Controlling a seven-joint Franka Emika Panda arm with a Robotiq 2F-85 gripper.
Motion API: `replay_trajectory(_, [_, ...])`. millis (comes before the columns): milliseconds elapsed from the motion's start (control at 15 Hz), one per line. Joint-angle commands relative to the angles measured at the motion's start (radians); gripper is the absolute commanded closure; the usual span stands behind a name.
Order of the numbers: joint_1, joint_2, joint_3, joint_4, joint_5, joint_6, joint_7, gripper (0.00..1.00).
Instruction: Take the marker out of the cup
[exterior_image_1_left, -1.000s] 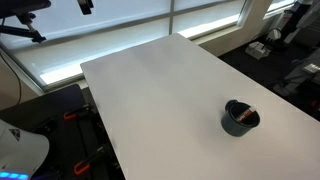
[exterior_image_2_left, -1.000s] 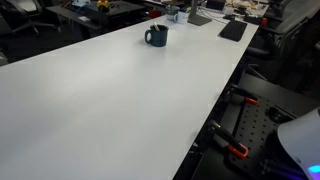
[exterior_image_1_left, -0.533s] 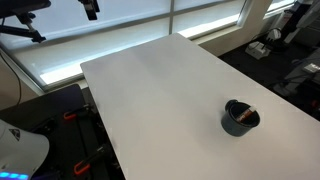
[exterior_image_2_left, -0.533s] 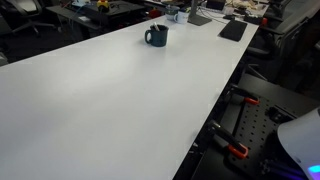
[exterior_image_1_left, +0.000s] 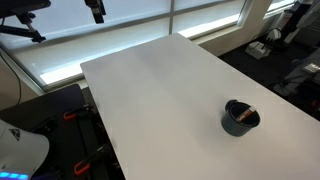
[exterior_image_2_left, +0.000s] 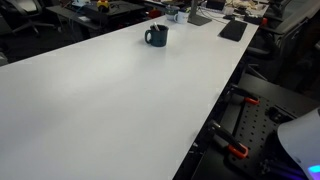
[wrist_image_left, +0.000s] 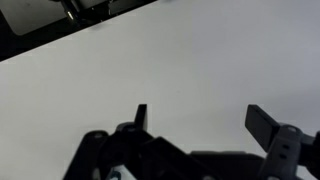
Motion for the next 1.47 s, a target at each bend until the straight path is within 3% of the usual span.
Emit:
replay_trajectory(0, [-0.032,0.089,-0.024,0.036,-0.053,0.098,0.043,0.0])
replay_trajectory(733, [-0.133,0.402,-0.174,0.181,-0.317,0.331,0.093,0.0])
replay_trajectory(1200, [-0.105,0.619,-0.316,0.373,-0.454,0.397,0.181,0.0])
replay_trajectory(1400, [-0.09,0.675,-0.374,0.441,-0.463,0.388,0.237,0.0])
